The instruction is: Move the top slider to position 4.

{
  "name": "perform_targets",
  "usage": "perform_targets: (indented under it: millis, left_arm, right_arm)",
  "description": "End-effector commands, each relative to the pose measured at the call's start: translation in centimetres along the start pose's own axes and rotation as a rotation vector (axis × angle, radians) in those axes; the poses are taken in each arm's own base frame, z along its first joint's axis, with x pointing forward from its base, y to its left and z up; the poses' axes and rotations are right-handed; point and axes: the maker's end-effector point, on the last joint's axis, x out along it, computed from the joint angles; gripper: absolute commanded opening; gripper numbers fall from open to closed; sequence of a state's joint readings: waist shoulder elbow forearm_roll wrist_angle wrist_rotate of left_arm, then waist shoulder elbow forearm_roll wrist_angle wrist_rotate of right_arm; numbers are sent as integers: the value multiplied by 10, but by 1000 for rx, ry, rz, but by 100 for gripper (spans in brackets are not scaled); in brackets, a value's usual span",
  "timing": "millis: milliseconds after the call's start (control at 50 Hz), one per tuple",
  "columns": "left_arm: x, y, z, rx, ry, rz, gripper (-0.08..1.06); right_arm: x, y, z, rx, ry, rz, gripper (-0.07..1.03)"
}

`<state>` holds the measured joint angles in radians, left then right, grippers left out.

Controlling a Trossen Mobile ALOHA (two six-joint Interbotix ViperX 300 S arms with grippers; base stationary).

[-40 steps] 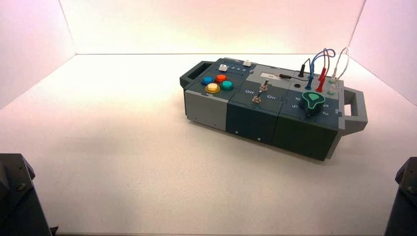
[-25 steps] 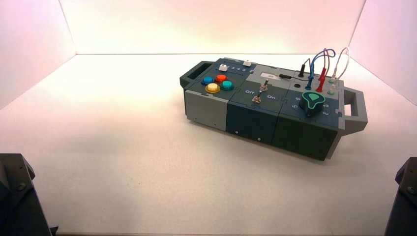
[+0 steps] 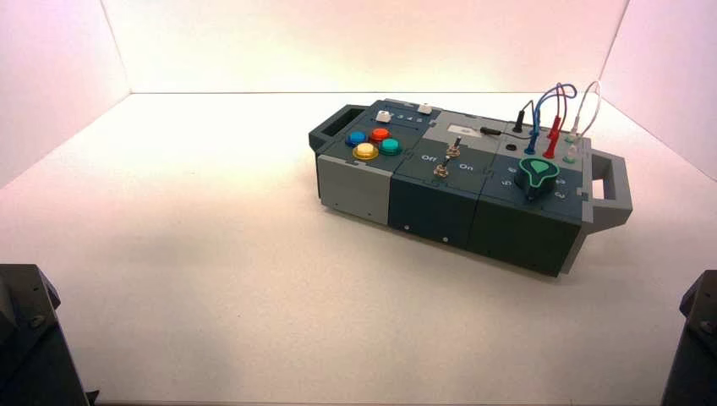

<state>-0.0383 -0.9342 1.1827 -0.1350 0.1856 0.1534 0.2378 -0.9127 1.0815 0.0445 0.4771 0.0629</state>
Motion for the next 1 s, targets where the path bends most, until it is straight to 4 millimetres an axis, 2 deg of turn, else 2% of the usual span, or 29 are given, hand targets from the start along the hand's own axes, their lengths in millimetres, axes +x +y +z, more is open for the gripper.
perform_targets:
  millis: [20,220,440,680,1000]
  left_arm:
    - [0,-4,8,9,-15,-15,-3]
    - [0,-6,9,13,-17,-20,-3]
    - [-2,-8,9,15,-17,-30,-3]
    - [-2,-10,9,18,-16,-36,-3]
    - [0,-9,7,17,-8,-34,-3]
  right_arm:
    - [15,19,12,-40,66,50,-2]
    - [49,26,14,-53,211,47,-2]
    - [80,28,19,-53,276,38,-2]
    - [125,31,21,-58,354,28,-2]
    - [181,33,9,-63,468,16,-2]
